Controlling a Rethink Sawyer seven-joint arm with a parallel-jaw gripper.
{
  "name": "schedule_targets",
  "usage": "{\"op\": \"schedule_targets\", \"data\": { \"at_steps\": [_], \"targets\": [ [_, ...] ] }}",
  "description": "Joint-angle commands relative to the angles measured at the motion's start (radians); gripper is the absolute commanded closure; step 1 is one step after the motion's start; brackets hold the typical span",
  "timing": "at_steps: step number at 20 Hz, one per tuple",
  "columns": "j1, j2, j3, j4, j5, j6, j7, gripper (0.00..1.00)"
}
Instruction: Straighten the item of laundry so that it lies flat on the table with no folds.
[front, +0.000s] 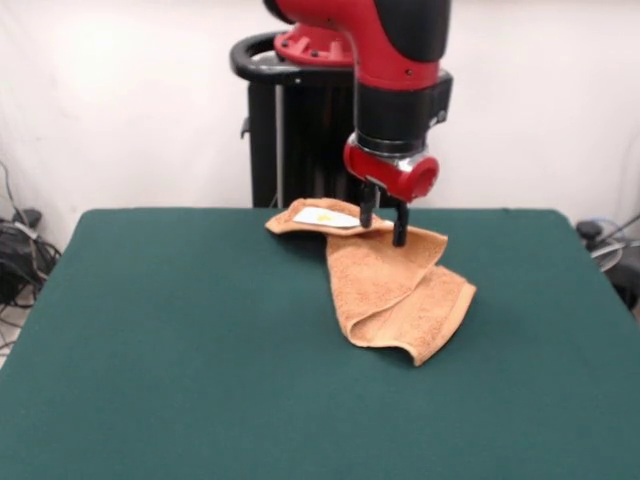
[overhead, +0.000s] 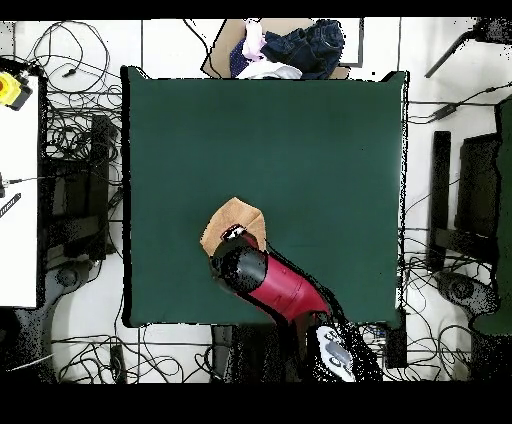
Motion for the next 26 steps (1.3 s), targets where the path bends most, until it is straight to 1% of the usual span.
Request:
{"op": "schedule_targets", "data": {
  "at_steps": [1, 5, 11, 14, 17, 20, 26],
  "targets": [
    [-0.018, 0.092, 0.136, 0.106, 0.072, -0.119, 0.321, 0.0],
    [-0.026, 0.114, 0.17, 0.139, 0.08, -0.173, 0.346, 0.0],
    [-0.057, 0.185, 0.229, 0.164, 0.066, -0.281, 0.391, 0.0],
    [-0.069, 0.205, 0.249, 0.181, 0.059, -0.313, 0.408, 0.0],
    [-0.073, 0.211, 0.256, 0.196, 0.057, -0.327, 0.419, 0.0],
    [-0.093, 0.231, 0.257, 0.208, 0.039, -0.352, 0.422, 0.0],
    [-0.102, 0.266, 0.263, 0.216, 0.016, -0.399, 0.44, 0.0]
  ]
}}
